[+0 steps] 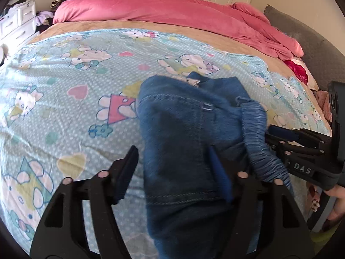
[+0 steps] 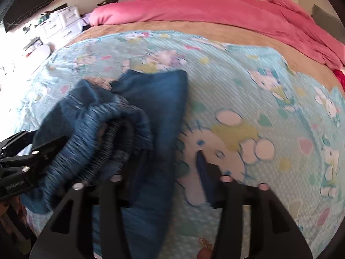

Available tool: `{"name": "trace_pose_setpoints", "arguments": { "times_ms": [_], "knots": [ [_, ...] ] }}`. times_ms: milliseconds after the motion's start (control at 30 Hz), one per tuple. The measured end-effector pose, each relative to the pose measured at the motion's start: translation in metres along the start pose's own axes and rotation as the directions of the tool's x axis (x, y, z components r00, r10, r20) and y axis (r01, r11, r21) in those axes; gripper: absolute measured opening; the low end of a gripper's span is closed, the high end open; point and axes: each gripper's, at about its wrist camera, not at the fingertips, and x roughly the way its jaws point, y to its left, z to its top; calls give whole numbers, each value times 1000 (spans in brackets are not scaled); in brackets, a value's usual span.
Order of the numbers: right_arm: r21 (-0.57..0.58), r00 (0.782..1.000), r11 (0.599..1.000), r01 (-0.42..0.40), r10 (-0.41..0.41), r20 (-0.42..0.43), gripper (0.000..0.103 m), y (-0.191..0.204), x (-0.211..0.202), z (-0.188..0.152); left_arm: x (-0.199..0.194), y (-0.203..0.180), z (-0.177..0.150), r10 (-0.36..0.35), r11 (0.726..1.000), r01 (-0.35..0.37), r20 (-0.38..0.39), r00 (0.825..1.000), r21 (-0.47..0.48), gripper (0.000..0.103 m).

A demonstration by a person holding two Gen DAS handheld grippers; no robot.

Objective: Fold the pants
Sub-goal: 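Grasp the waistband end with the right tool and fold it over once more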

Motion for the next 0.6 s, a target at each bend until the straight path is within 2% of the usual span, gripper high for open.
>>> {"name": "trace_pose_setpoints", "arguments": {
  "times_ms": [167,367,500,600],
  "knots": [
    [-6,1000,1000,25,-25,16,55,-9,-10,-10,-5,8,-5,-9,1000,9,4,1000,-27,67],
    [22,996,1000,5,-7,85,74,-14,-43,-24,-31,7,-10,5,1000,-5,40,999,-9,79],
    [48,990,998,-38,31,136,88,-16,-71,-31,-51,7,-15,11,1000,-10,65,998,-8,87],
    [53,981,996,-68,57,186,89,-13,-93,-35,-69,6,-20,13,1000,-13,92,996,-2,93]
  ]
}}
